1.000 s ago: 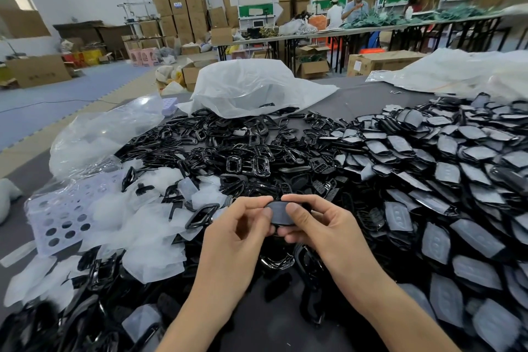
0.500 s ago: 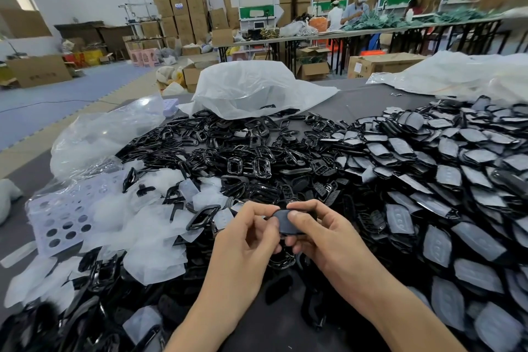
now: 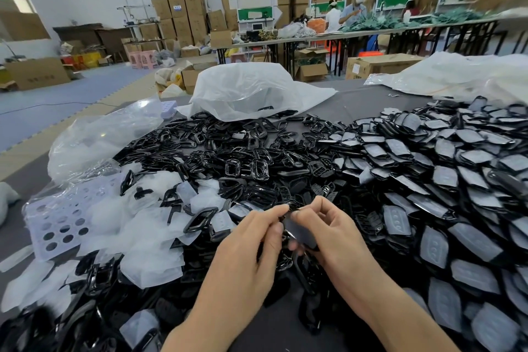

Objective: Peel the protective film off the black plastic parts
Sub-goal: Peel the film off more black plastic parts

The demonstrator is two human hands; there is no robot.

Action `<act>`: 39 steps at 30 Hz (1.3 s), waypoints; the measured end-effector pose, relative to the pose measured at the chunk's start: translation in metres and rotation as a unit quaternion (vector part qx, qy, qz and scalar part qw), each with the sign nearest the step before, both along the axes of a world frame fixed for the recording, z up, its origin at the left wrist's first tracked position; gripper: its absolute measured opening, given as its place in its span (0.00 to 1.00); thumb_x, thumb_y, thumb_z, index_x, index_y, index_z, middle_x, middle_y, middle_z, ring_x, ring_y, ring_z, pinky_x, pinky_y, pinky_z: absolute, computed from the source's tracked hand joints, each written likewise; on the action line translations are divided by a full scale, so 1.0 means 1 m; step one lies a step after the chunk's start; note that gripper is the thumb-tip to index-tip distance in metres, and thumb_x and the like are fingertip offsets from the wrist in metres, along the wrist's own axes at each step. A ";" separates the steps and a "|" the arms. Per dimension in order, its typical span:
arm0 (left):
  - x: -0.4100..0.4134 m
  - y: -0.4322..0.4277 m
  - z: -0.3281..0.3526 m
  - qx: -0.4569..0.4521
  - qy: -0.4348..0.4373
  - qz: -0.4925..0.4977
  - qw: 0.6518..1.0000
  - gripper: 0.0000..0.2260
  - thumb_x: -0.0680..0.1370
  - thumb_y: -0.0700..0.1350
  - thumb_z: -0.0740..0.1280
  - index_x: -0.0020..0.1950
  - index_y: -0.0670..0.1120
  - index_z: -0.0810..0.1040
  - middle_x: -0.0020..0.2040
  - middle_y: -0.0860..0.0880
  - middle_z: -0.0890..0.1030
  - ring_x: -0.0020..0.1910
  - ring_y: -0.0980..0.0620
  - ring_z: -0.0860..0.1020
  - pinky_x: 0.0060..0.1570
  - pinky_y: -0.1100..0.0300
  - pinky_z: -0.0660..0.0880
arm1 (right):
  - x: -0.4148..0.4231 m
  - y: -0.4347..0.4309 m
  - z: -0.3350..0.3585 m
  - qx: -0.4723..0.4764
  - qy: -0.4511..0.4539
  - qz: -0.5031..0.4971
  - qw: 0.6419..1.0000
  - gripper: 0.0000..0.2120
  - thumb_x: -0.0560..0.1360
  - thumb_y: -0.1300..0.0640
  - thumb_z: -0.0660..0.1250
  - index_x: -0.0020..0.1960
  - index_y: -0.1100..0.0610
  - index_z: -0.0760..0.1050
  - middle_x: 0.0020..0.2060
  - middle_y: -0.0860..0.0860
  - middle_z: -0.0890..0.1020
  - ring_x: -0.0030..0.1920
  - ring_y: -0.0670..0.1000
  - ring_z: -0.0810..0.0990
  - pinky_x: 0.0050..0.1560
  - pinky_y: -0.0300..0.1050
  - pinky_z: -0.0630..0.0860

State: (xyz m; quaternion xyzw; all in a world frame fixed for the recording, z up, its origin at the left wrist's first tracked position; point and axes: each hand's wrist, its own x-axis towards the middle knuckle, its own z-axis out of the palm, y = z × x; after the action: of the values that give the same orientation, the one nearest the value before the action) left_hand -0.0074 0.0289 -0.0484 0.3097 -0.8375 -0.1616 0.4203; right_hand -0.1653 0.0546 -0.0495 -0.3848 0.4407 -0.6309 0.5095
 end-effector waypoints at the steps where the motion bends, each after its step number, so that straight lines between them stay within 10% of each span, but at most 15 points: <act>1: 0.000 0.001 0.000 -0.029 -0.031 0.003 0.999 0.13 0.84 0.49 0.58 0.67 0.56 0.74 0.48 0.60 0.76 0.45 0.60 0.78 0.44 0.68 0.73 | 0.000 -0.001 -0.001 -0.003 -0.006 -0.015 1.000 0.11 0.74 0.58 0.71 0.35 0.52 0.73 0.35 0.55 0.82 0.31 0.52 0.80 0.32 0.40 0.77; 15: -0.007 0.013 0.002 -0.072 -0.092 -0.052 0.992 0.16 0.79 0.42 0.61 0.65 0.54 0.77 0.41 0.57 0.75 0.37 0.59 0.73 0.39 0.68 0.71 | -0.007 -0.002 0.000 -0.004 -0.024 -0.099 0.995 0.15 0.75 0.63 0.69 0.35 0.52 0.68 0.31 0.54 0.74 0.32 0.50 0.77 0.38 0.45 0.76; 26: 0.007 -0.012 -0.001 -0.174 -0.134 0.120 0.968 0.11 0.80 0.45 0.59 0.59 0.54 0.77 0.41 0.56 0.76 0.34 0.54 0.76 0.31 0.60 0.72 | 0.006 0.004 0.003 -0.001 0.062 -0.092 0.994 0.10 0.77 0.64 0.69 0.42 0.58 0.69 0.31 0.48 0.80 0.28 0.49 0.81 0.28 0.38 0.76; 33: 0.006 -0.007 -0.004 -0.099 -0.032 0.123 0.987 0.10 0.80 0.48 0.59 0.60 0.55 0.74 0.40 0.61 0.77 0.34 0.60 0.73 0.34 0.68 0.69 | 0.005 0.003 0.003 0.013 0.046 -0.098 0.994 0.09 0.77 0.63 0.70 0.41 0.58 0.71 0.32 0.48 0.80 0.29 0.51 0.82 0.28 0.39 0.75; 39: -0.008 0.001 -0.002 0.198 0.142 0.011 0.970 0.06 0.81 0.47 0.66 0.52 0.59 0.79 0.37 0.55 0.81 0.31 0.59 0.77 0.32 0.68 0.72 | 0.009 0.006 0.002 -0.041 0.038 -0.029 0.998 0.05 0.74 0.55 0.73 0.44 0.57 0.81 0.36 0.54 0.84 0.33 0.50 0.82 0.33 0.39 0.77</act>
State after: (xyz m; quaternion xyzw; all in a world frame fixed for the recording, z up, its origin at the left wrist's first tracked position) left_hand -0.0156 0.0297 -0.0507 0.3697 -0.7168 -0.3624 0.4671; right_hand -0.1567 0.0607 -0.0472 -0.4164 0.4445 -0.6477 0.4576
